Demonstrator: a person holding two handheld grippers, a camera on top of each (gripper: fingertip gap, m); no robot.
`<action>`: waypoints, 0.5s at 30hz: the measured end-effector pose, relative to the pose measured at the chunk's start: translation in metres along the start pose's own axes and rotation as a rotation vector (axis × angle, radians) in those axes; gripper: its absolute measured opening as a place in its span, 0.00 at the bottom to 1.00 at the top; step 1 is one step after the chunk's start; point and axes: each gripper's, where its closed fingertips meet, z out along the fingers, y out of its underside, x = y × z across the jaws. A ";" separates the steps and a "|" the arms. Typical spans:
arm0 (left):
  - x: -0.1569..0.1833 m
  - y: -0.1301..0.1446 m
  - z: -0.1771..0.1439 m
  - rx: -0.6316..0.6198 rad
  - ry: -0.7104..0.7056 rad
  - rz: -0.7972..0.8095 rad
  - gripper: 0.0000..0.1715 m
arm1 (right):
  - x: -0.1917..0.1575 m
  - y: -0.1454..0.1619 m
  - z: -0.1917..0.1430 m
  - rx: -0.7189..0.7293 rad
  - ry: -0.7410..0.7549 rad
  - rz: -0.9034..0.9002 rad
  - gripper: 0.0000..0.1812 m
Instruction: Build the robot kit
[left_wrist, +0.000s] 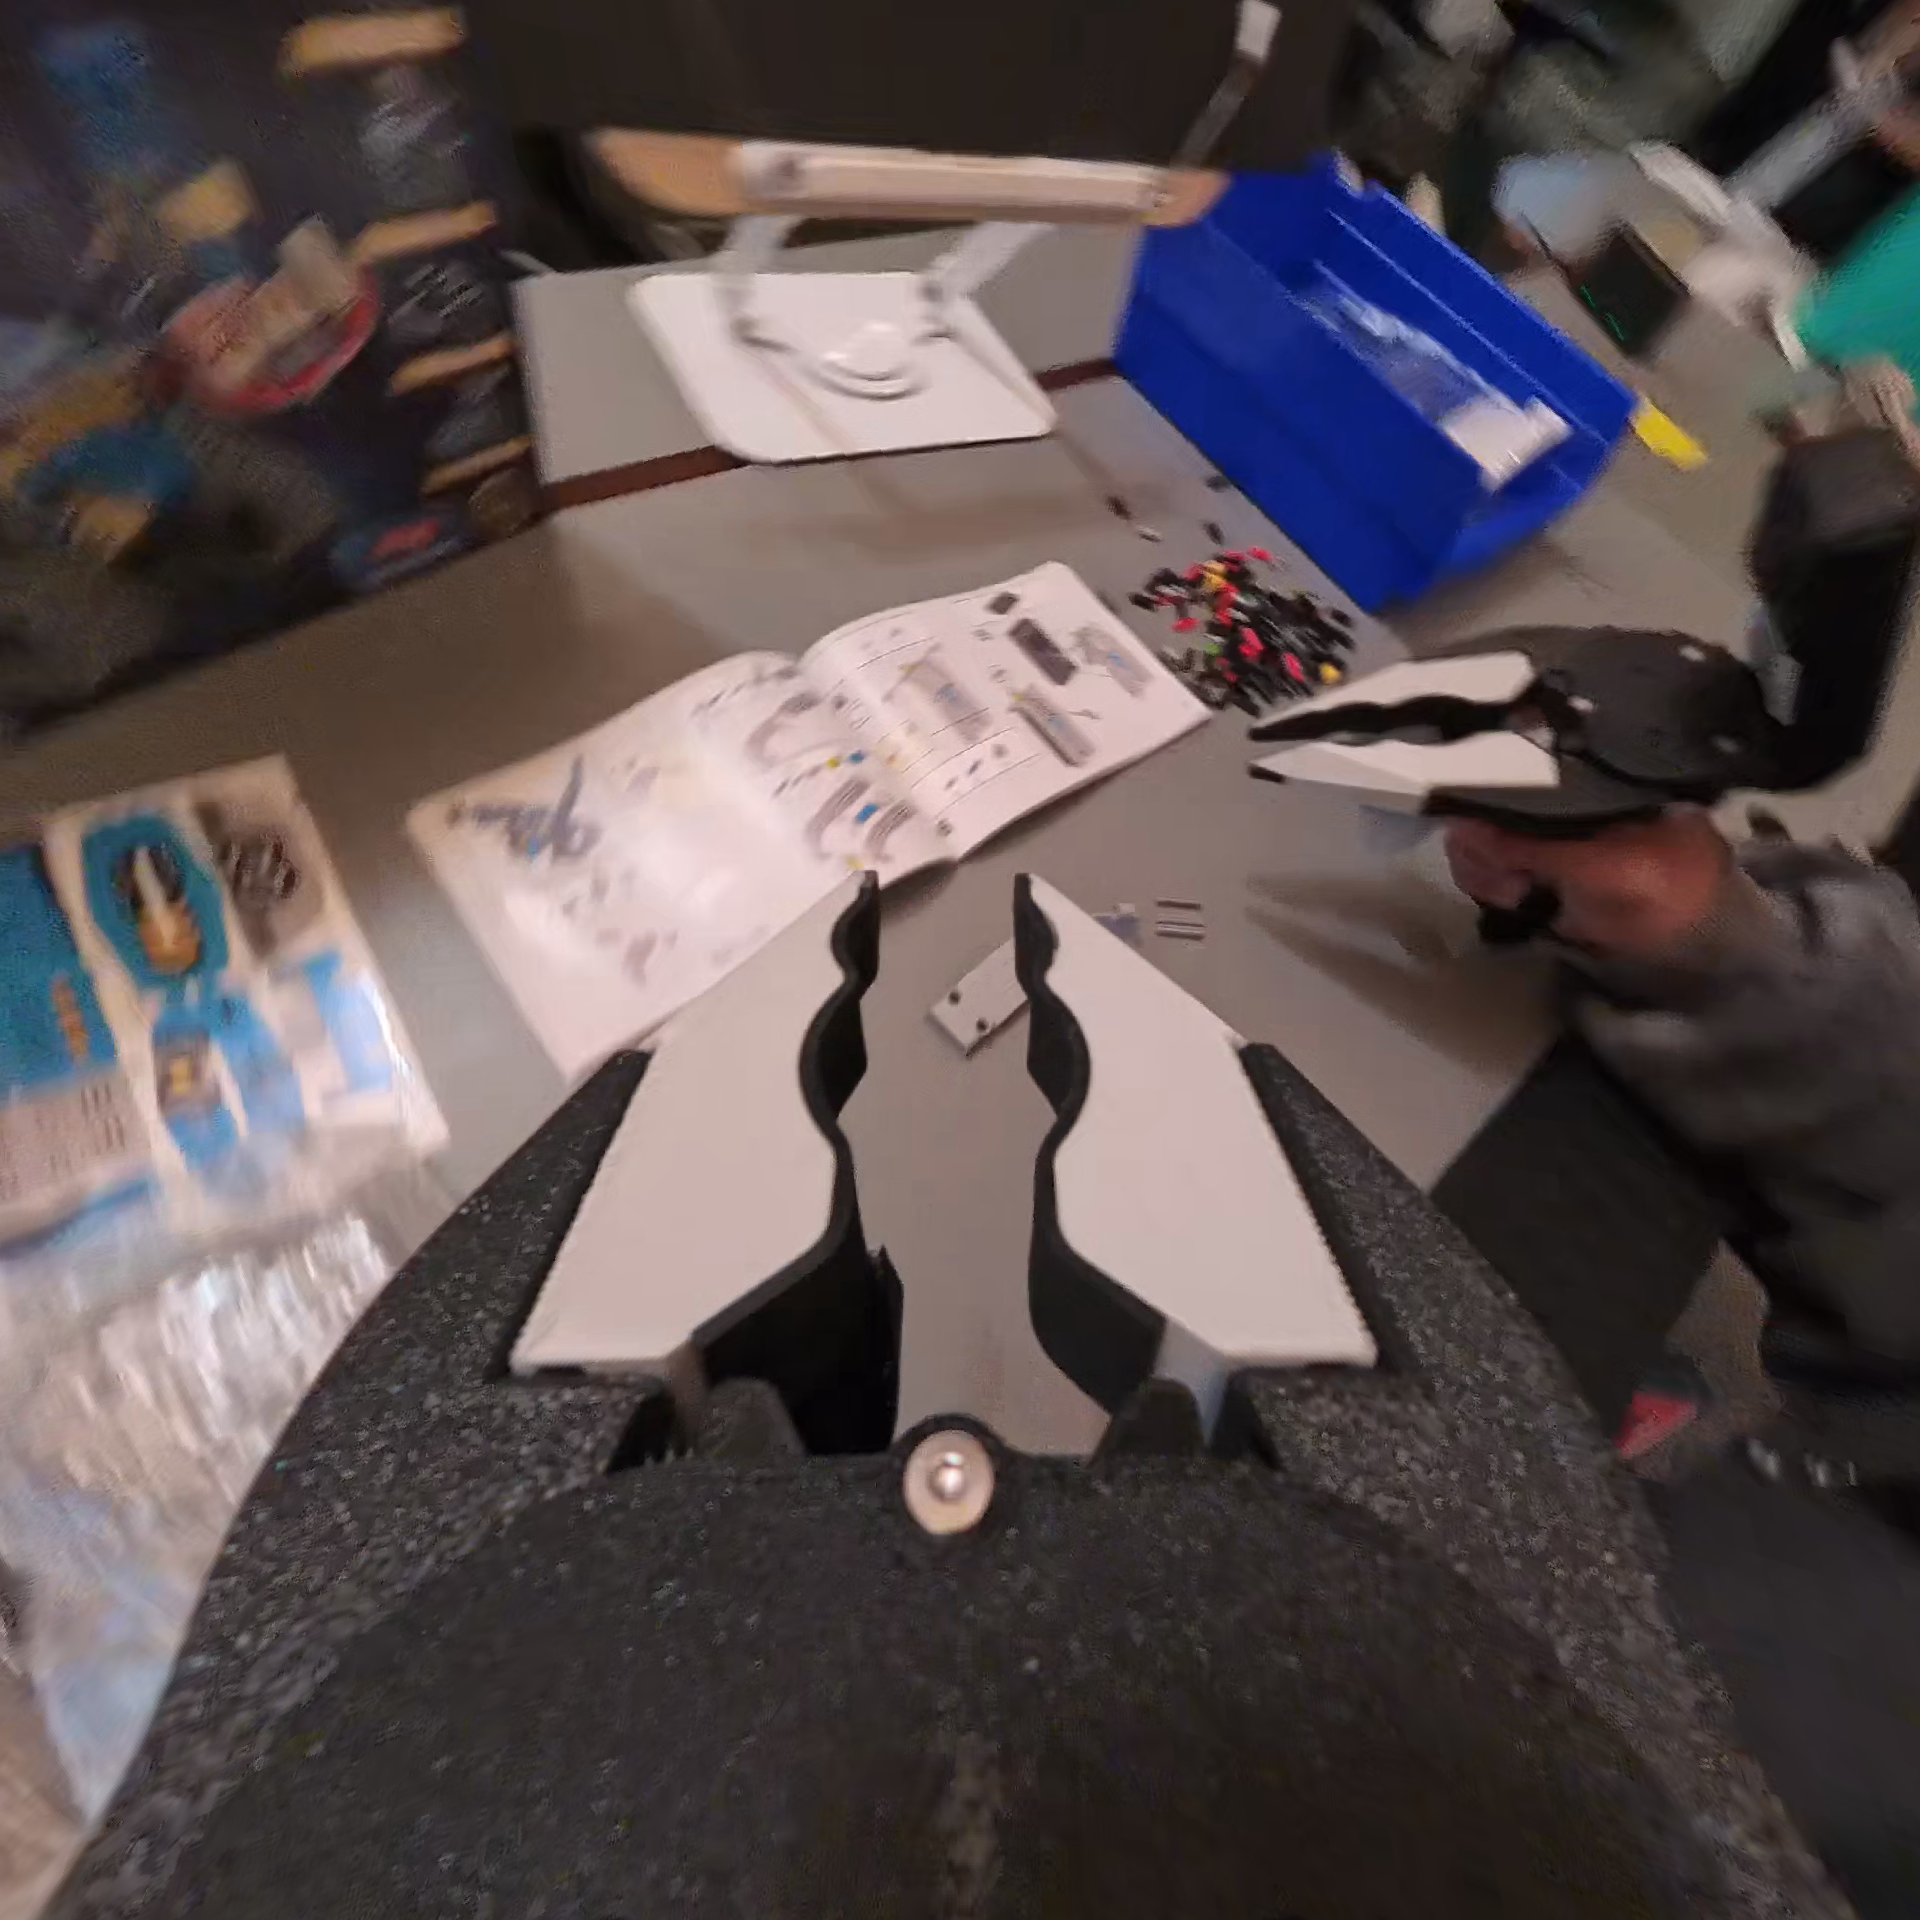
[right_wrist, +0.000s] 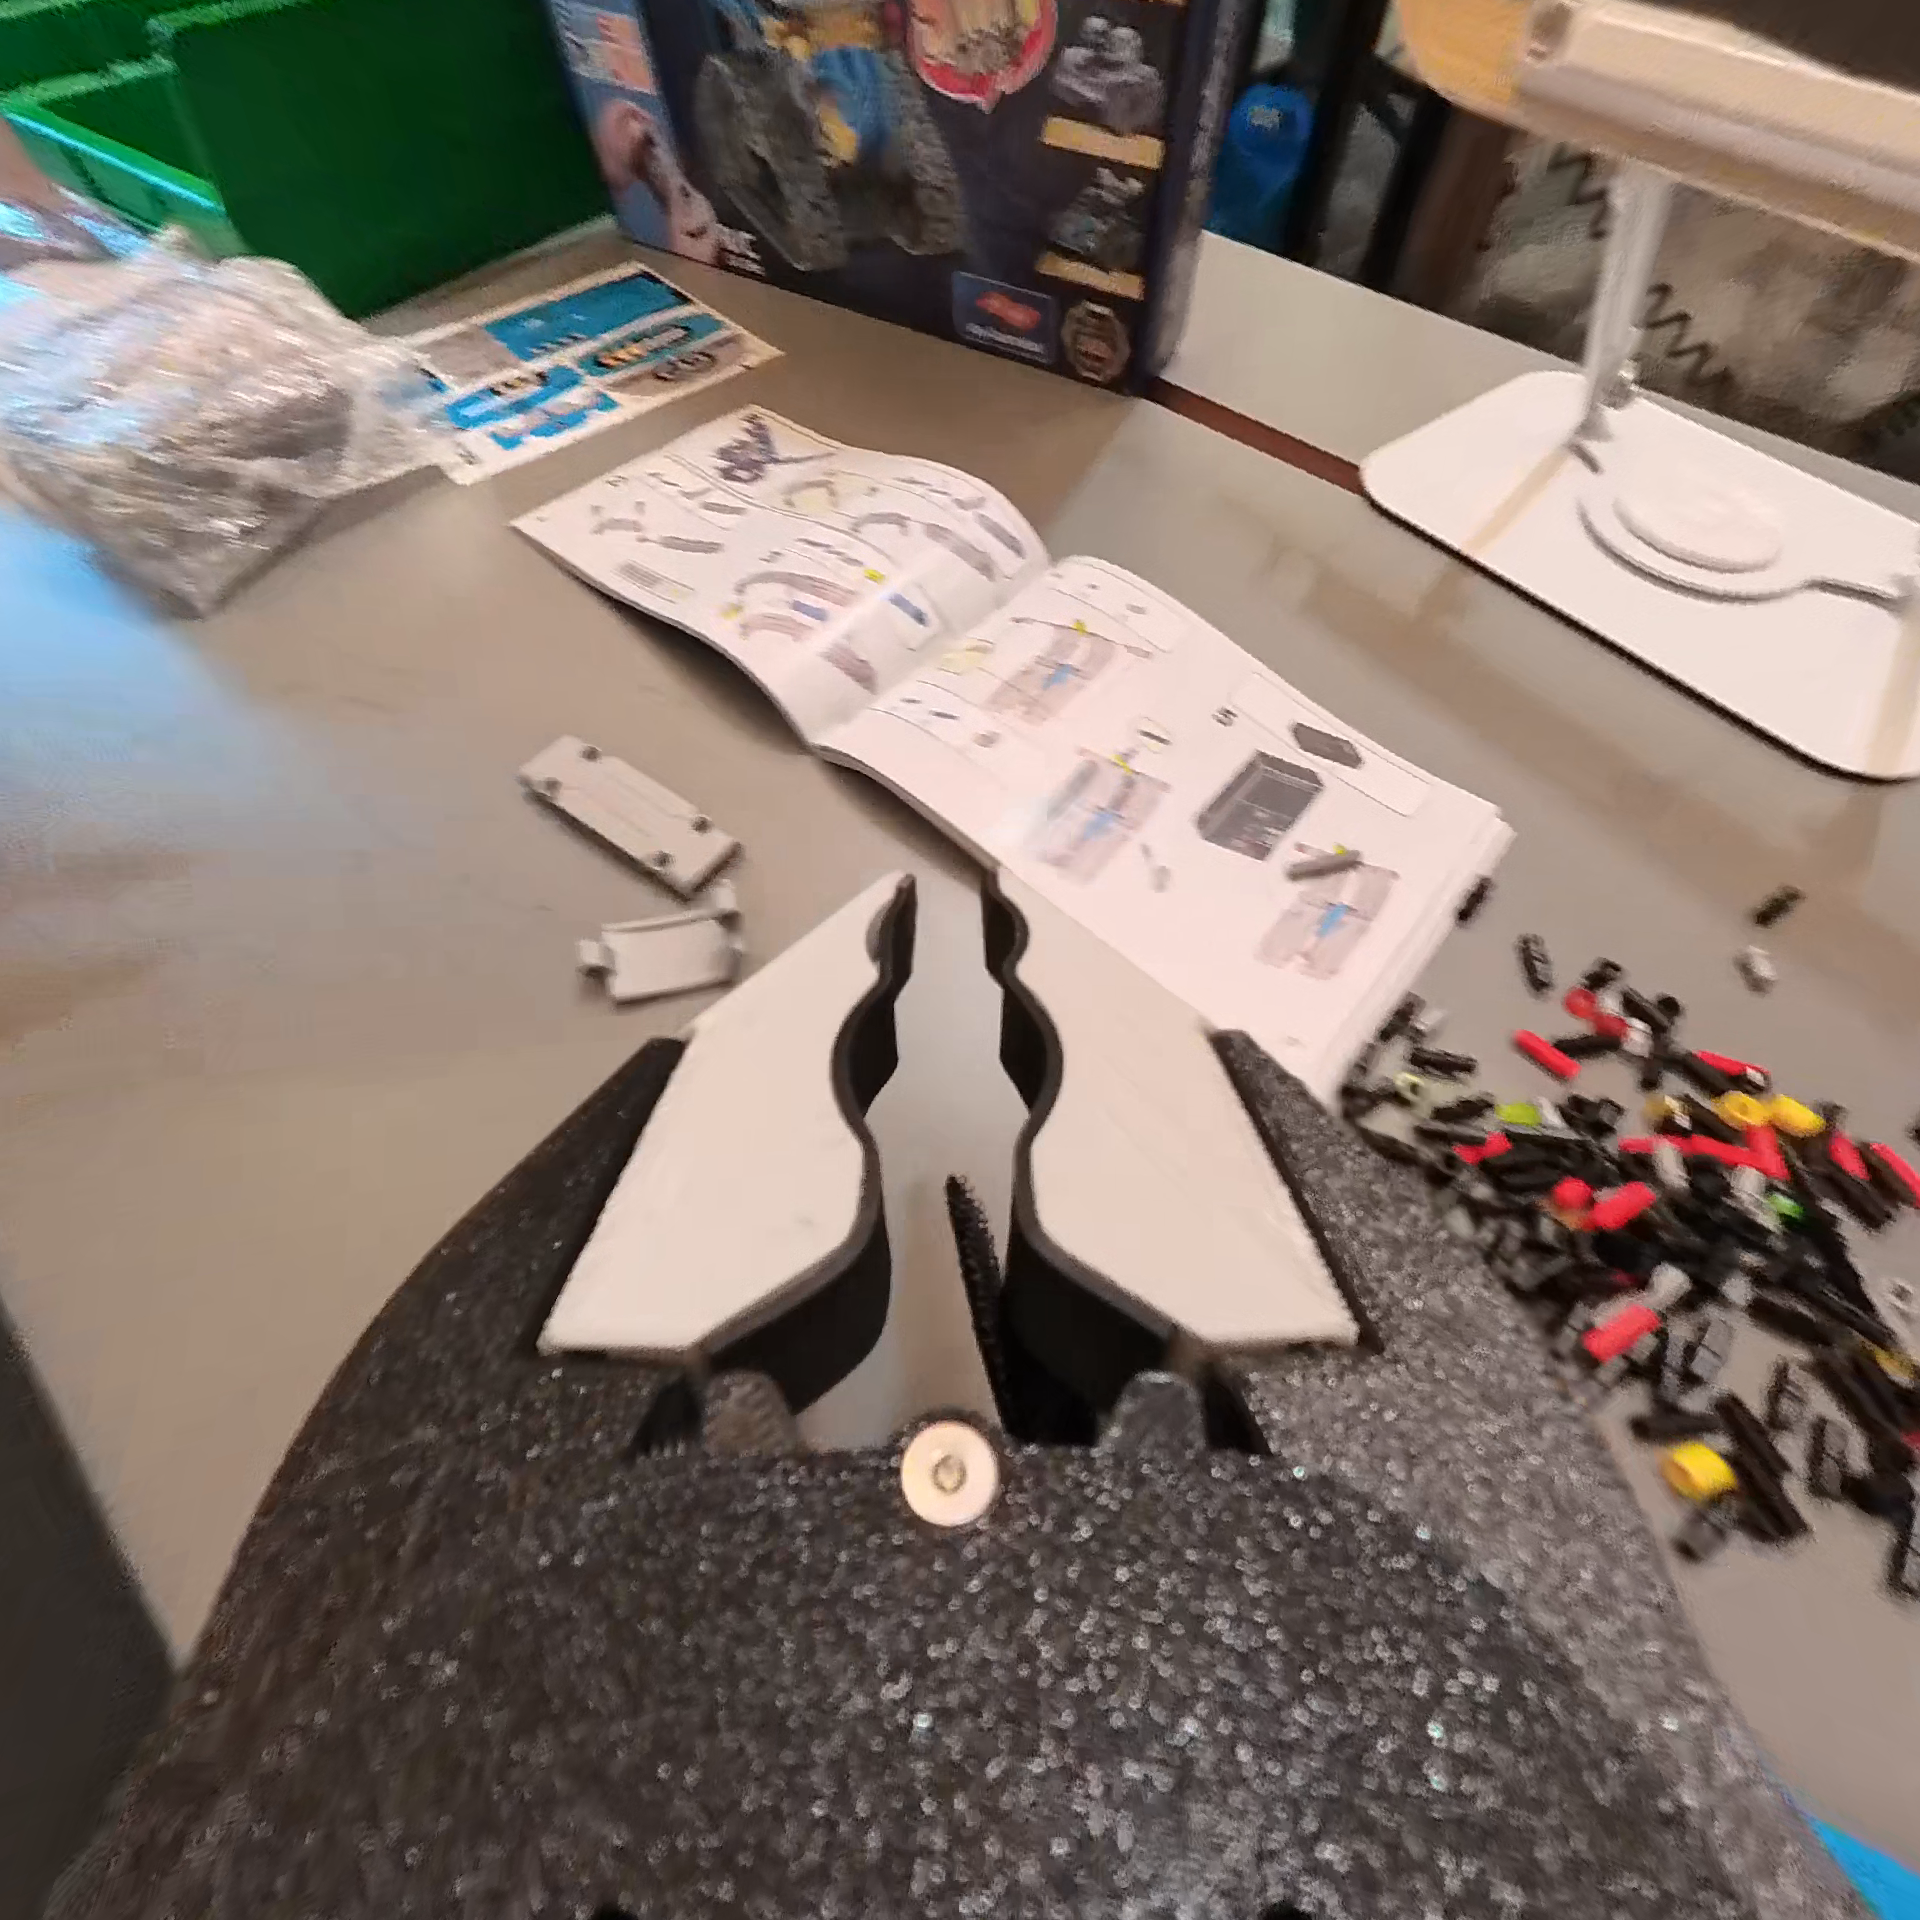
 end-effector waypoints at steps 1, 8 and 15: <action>-0.005 0.016 -0.004 0.047 -0.047 -0.048 0.14 | -0.010 -0.007 0.002 0.009 -0.034 0.010 0.07; -0.031 0.090 0.037 0.180 -0.302 0.038 0.14 | -0.022 -0.073 0.016 0.299 -0.100 0.239 0.07; -0.029 0.076 0.038 0.244 -0.285 0.105 0.15 | -0.011 -0.034 0.045 0.123 -0.056 0.146 0.08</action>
